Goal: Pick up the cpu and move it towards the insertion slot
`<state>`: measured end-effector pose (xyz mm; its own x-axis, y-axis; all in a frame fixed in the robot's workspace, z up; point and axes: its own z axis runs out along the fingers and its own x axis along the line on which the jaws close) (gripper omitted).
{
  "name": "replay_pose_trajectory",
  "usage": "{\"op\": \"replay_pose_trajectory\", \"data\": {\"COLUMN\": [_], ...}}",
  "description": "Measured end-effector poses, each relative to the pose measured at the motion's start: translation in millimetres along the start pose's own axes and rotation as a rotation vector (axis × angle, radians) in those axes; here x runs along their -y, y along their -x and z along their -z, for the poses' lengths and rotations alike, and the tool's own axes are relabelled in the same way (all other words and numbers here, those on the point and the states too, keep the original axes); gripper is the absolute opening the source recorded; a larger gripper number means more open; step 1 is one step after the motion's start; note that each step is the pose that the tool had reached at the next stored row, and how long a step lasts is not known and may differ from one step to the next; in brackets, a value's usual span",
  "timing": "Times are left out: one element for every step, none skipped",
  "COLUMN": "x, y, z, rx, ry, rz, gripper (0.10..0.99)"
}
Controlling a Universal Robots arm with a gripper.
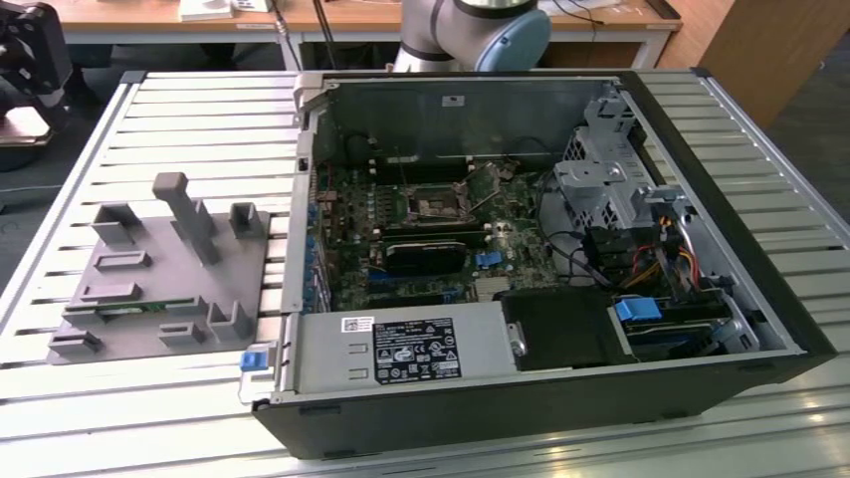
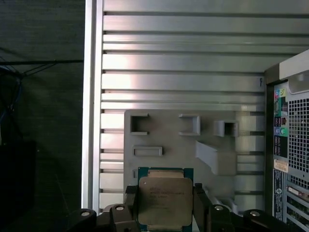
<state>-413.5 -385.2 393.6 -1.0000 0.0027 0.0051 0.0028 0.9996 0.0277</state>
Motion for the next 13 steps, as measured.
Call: {"op": "replay_pose_trajectory", "data": {"x": [0.0,0.0,0.0,0.0,0.0,0.0,0.0,0.0,-0.1,0.0,-0.1,0.0,0.0], "y": [1.2,2.3,3.4,4.3,5.1,5.9,6.7,7.5,8.1,8.7,9.5,10.3,11.1], "z": [0.0,0.0,0.0,0.1,0.1,0.1,0.1,0.1,0.1,0.0,0.1,0.1,0.0], "rx": [-0.0001,0.0,0.0,-0.0001,0.0,-0.0001,-0.0001,0.0,0.0,0.0,-0.0001,0.0,0.0001], "ry": [0.0,0.0,0.0,0.0,0.0,0.0,0.0,0.0,0.0,0.0,0.0,0.0,0.0], "rz": [0.0,0.0,0.0,0.0,0.0,0.0,0.0,0.0,0.0,0.0,0.0,0.0,0.0], "gripper": [0.541,0.541,0.541,0.541,0.541,0.541,0.541,0.541,0.541,0.541,0.541,0.541,0.541]}}
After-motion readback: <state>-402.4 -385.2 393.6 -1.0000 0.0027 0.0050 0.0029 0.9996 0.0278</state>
